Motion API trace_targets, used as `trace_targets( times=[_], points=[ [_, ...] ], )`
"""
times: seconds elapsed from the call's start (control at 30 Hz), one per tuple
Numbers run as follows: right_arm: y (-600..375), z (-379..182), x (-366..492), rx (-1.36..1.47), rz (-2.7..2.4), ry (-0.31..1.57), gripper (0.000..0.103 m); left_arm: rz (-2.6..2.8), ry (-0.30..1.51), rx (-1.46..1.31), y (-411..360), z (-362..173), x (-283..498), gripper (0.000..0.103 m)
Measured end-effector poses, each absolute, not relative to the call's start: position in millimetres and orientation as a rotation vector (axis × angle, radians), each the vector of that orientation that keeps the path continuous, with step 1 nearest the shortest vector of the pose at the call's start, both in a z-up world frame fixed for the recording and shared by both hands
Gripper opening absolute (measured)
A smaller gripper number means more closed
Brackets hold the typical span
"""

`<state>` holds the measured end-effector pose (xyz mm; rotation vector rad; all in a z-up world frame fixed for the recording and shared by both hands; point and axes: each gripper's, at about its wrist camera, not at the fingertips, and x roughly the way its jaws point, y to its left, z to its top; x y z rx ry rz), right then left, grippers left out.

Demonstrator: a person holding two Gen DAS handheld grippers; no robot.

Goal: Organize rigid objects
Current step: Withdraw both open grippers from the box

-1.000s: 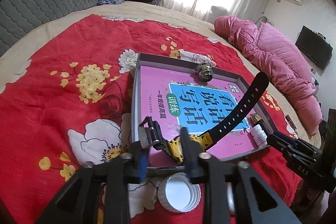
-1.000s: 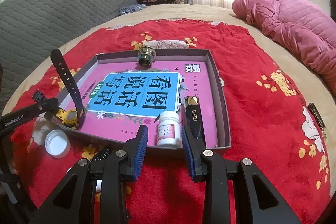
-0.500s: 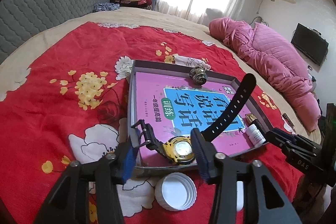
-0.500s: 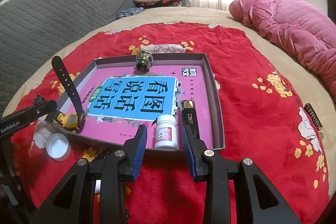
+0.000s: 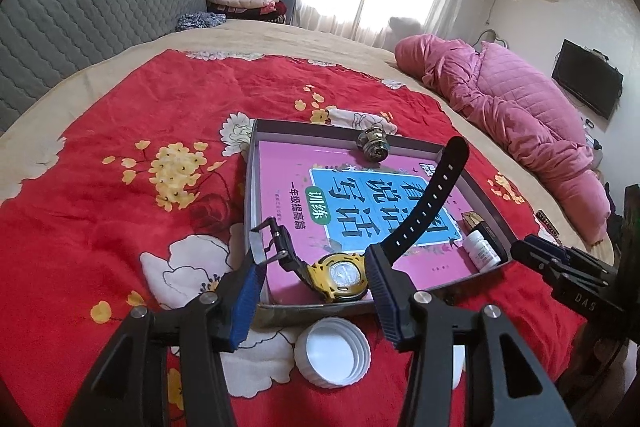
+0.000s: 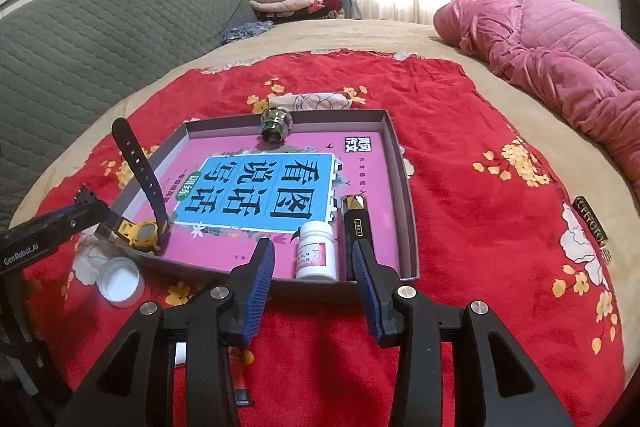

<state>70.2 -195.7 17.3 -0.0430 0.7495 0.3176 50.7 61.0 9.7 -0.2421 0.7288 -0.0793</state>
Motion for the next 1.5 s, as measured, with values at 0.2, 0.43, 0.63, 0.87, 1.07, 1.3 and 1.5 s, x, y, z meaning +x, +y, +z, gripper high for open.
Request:
trace_targets(
  times=[0.2, 0.43, 0.63, 0.87, 1.07, 1.3, 1.5],
  points=[
    [-199, 23, 67, -0.036, 0.301, 0.736, 0.048, -0.076, 0.727, -0.245, 61, 12, 47, 0.051],
    [-202, 28, 64, -0.037, 0.277, 0.717, 0.049, -0.076, 0.731, -0.238, 61, 13, 40, 0.051],
    [-207, 34, 61, -0.024, 0.272, 0.699, 0.053, -0.075, 0.728, -0.225, 59, 15, 38, 0.051],
    [-209, 39, 57, -0.023, 0.267, 0.692, 0.057, -0.083, 0.731, -0.232, 59, 16, 36, 0.051],
    [-207, 40, 52, -0.033, 0.271, 0.691, 0.057, -0.085, 0.730, -0.221, 57, 20, 29, 0.060],
    [-206, 40, 50, -0.039, 0.272, 0.708, 0.058, -0.083, 0.737, -0.208, 55, 23, 27, 0.060],
    [-209, 42, 49, -0.034, 0.269, 0.704, 0.058, -0.068, 0.728, -0.185, 57, 28, 21, 0.060]
  ],
)
